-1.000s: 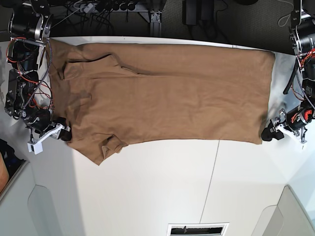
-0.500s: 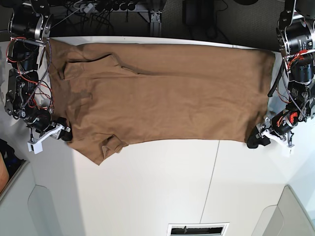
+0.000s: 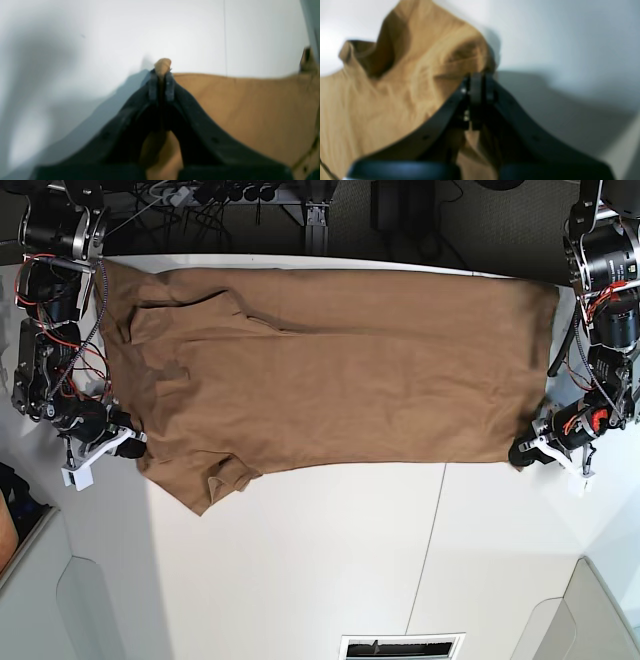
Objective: Layout the t-shirt on the table in an organized manner, then fold the t-shirt properly
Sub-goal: 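Grasp the hem corners with both grippers, then lift the hem with both grippers and fold it over onto the shoulder fold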
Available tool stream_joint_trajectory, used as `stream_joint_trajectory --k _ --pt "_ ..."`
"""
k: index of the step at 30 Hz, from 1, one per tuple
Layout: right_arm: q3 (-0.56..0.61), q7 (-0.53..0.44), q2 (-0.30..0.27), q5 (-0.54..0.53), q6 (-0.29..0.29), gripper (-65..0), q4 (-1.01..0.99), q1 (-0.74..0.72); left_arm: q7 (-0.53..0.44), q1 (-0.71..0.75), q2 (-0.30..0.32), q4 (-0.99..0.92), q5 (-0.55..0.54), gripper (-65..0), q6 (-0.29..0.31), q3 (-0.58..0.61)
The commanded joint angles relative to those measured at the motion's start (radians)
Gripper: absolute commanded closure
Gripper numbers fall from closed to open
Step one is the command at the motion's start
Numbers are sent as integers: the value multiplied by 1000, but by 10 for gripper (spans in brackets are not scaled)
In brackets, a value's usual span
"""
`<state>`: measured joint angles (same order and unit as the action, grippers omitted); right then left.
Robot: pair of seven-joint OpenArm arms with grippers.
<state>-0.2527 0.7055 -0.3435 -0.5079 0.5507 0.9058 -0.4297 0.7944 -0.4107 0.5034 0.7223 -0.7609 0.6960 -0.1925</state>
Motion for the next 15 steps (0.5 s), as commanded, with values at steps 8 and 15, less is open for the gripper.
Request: stream_joint_trajectory --k 8,15 --pt "-1 35 -64 -48 8 0 195 51 353 -7 100 206 -303 0 2 -2" --pt "-2 35 -106 -63 7 0 355 185 476 92 182 291 -505 0 2 -2"
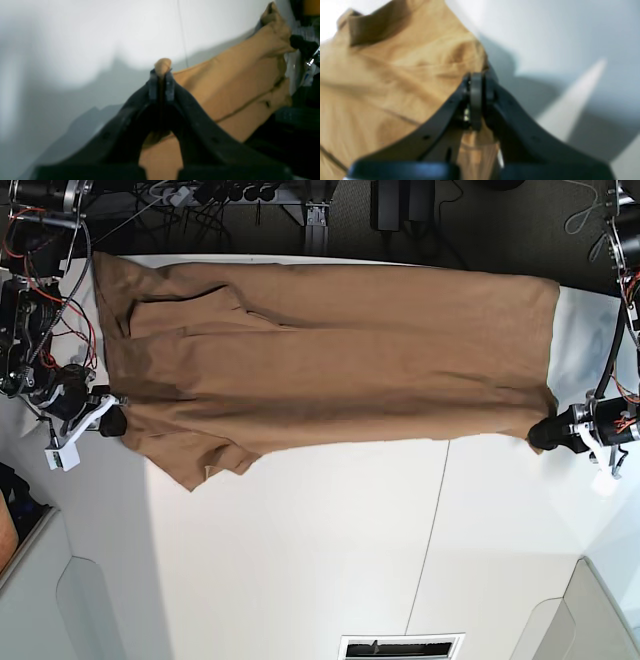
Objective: Layout the t-shirt on the table in an organized manner, then fold the t-shirt properly
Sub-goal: 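Lift the hem with both grippers and fold it over onto the shoulder fold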
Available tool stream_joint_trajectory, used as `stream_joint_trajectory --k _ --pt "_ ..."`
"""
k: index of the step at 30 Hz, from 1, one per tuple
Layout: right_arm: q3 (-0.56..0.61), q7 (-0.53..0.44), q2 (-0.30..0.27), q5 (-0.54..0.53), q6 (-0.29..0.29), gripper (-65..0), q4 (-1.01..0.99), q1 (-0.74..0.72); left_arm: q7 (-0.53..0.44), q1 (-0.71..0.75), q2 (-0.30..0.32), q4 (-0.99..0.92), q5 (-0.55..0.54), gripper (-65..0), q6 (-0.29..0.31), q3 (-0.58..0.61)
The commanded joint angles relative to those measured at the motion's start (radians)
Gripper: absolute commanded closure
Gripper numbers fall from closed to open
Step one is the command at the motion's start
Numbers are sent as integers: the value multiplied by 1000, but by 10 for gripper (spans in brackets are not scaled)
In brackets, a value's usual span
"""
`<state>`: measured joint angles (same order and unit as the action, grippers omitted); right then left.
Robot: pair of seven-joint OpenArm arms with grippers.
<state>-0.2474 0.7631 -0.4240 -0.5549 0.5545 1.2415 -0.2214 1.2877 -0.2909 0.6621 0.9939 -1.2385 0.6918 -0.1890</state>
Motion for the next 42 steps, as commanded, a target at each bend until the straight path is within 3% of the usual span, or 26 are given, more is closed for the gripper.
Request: stream_joint_trajectory --k 1,10,20,27,34,38,40,42 --pt "-8 -22 -31 -23 3 0 37 -8 -3 -14 36 30 -51 0 6 -6" --pt "-26 -20 -58 -37 3 0 176 128 109 119 106 134 -245 0 6 -6" --pt "-64 -18 -63 -37 3 0 282 250 109 245 105 221 -245 0 6 -6" --pt "-80 0 -62 -41 3 0 285 253 109 295 105 221 -245 0 6 -6" --pt "-80 72 -60 -45 -2 0 284 263 109 346 102 220 -245 -11 6 -6" --pt "-80 61 -60 -85 -1 -222 285 301 109 369 102 220 -245 -193 6 -6" --pt "-81 56 -60 -100 -1 -251 285 302 109 372 101 220 -245 -237 6 -6" --pt "-91 34 -60 -129 -1 -251 289 299 109 372 102 220 -245 -240 6 -6"
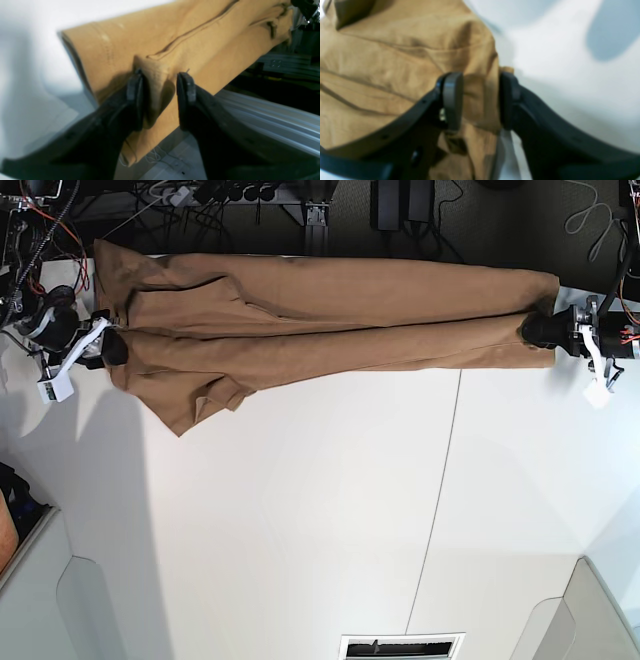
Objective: Layout the t-shirt on the table in an organized manner, then fold the t-shirt properly
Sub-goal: 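Lift the hem with both grippers and fold it over onto the shoulder fold, then regrasp the folded strip end with the right gripper and tighten the fold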
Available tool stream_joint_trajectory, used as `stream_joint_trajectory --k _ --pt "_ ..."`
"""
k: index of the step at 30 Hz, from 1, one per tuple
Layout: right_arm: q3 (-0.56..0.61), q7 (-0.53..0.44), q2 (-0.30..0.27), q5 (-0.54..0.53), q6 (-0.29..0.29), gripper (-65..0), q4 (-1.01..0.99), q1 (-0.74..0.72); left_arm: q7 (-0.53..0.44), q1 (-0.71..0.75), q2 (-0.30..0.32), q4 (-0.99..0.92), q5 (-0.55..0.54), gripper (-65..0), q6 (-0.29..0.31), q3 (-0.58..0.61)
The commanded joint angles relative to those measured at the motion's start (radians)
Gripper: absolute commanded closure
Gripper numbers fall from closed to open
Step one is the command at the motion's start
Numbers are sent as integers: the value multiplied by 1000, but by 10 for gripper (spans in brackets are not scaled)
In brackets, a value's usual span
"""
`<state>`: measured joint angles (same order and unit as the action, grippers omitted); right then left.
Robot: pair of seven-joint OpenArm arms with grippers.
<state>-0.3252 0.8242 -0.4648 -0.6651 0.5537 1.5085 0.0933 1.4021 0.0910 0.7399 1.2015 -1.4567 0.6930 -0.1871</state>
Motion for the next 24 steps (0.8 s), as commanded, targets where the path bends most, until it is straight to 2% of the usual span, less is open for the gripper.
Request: stream_joint_trajectory --k 1,5,12,18,21,24 --pt "-23 -46 -19 -34 0 -251 28 -16 -6 -10 24 13 -27 -240 5 -8" --pt "-74 -65 4 -43 0 -251 41 -54 -6 -10 24 13 -27 -240 5 -8" --pt "-78 -65 59 -23 0 -251 34 -137 -6 -7 24 13 -27 -240 5 -8" --pt "18 -89 113 71 -5 -251 -66 -212 -6 -7 22 13 -27 -240 5 -8" --pt "74 -141 116 127 -9 -251 -128 -235 -6 -7 22 13 -24 -240 5 -8" --pt "119 -147 116 150 -9 -251 -181 -256 -6 -7 22 13 -24 -240 5 -8"
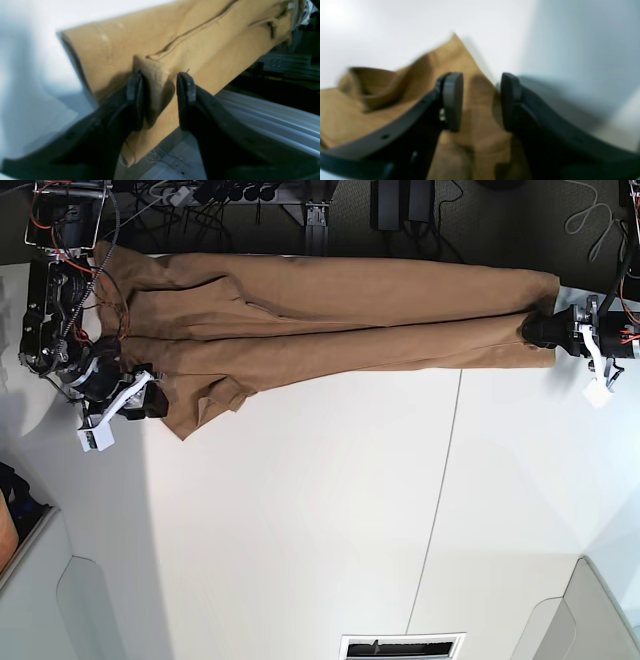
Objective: Layout the t-shirt on the table in an organized manner, then fold the t-shirt properly
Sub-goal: 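Regrasp the folded strip end with the right gripper and tighten the fold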
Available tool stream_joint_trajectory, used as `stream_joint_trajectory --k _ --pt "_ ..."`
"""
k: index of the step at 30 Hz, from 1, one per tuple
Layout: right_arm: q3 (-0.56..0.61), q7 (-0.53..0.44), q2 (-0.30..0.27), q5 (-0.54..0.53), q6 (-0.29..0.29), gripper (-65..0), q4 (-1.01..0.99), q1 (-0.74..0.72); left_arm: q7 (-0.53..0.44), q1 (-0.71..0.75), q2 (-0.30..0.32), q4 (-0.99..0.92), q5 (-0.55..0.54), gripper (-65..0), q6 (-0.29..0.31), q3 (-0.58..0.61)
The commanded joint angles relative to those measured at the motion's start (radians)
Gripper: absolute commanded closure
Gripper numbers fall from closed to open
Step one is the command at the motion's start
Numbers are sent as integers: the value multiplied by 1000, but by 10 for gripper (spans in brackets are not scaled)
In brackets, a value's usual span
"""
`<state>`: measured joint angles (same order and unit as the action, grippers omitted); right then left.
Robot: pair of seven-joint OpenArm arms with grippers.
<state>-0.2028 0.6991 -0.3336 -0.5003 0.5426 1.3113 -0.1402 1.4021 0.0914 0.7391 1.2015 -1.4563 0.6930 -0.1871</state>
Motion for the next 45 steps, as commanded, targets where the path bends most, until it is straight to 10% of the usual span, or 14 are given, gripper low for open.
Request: stream_joint_trajectory --k 1,5,9,24,45 --pt "12 -22 -15 -14 3 -251 6 -23 -6 -8 23 13 -24 -240 5 -8" --pt "77 -14 -15 -21 3 -218 2 -20 -6 -8 23 13 -24 -240 5 -8" --pt "106 -14 -12 -37 3 0 3 -19 -6 -8 23 13 -24 -240 5 -8" --pt "14 174 -16 -196 5 0 312 82 -6 -8 23 13 3 -240 5 -8" --pt "-107 196 -15 -245 15 0 614 475 -23 -8 23 13 31 -240 5 -8"
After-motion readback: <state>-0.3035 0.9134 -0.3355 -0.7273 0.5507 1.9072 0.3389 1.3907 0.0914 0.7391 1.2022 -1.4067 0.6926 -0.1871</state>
